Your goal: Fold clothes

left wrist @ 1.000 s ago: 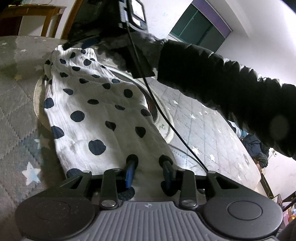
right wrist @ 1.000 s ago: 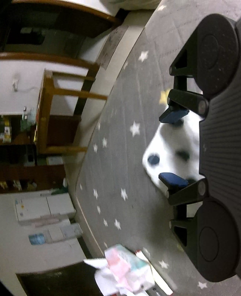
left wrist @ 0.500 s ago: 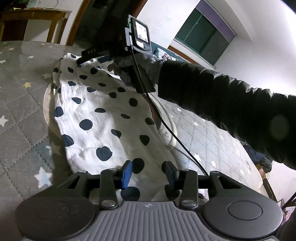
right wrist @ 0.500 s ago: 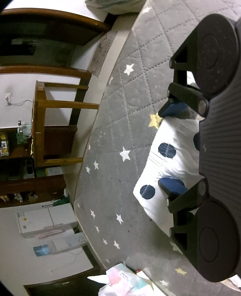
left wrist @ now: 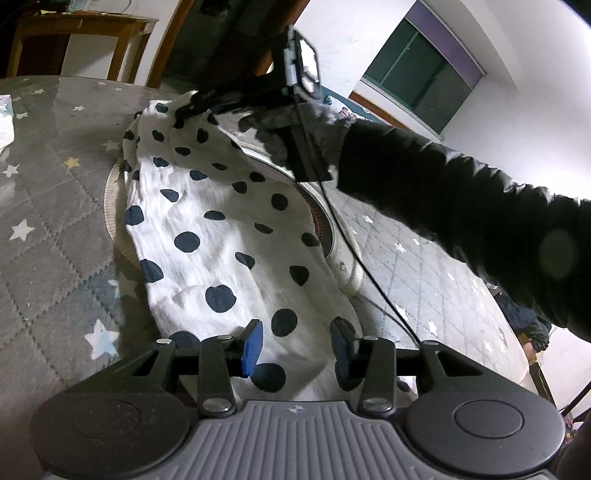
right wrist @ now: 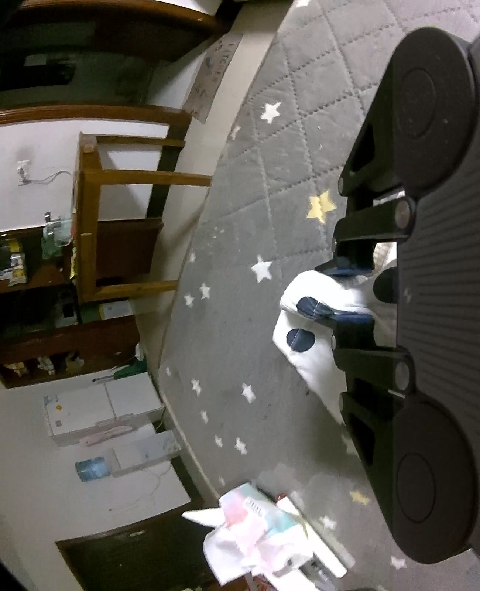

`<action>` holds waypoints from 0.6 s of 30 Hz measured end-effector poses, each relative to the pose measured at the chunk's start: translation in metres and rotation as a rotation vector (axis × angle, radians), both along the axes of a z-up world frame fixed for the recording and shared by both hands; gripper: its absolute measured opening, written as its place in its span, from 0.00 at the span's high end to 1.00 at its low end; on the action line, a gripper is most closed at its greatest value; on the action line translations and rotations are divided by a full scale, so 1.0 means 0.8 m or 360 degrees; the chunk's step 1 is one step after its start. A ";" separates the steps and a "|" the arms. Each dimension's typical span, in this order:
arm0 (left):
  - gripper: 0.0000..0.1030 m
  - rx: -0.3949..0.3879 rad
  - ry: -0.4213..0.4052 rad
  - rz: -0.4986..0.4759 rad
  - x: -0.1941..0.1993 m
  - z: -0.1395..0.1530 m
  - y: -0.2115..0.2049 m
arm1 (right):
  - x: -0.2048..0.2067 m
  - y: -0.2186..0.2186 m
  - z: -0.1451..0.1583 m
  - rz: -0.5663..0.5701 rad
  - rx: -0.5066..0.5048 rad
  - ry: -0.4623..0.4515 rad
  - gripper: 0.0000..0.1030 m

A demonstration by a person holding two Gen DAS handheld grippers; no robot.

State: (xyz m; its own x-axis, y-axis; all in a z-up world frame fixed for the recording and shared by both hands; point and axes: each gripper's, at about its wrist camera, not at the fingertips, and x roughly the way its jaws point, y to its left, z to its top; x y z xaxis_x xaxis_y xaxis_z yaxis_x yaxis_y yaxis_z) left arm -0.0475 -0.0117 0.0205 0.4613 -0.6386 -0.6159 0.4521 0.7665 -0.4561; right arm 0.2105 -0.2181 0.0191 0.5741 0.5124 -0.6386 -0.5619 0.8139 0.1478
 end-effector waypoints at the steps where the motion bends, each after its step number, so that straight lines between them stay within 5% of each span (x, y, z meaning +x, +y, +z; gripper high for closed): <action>1: 0.57 0.0006 0.0000 0.0003 -0.002 0.001 0.001 | -0.004 -0.002 0.006 0.0008 0.0009 -0.0012 0.83; 9: 0.53 0.0053 -0.0002 0.0072 -0.023 0.005 0.011 | -0.072 -0.014 0.060 0.0150 0.0031 -0.0124 0.83; 18: 0.50 0.0112 -0.0019 0.0169 -0.056 0.007 0.020 | -0.205 -0.031 0.102 0.0317 0.0104 -0.0190 0.83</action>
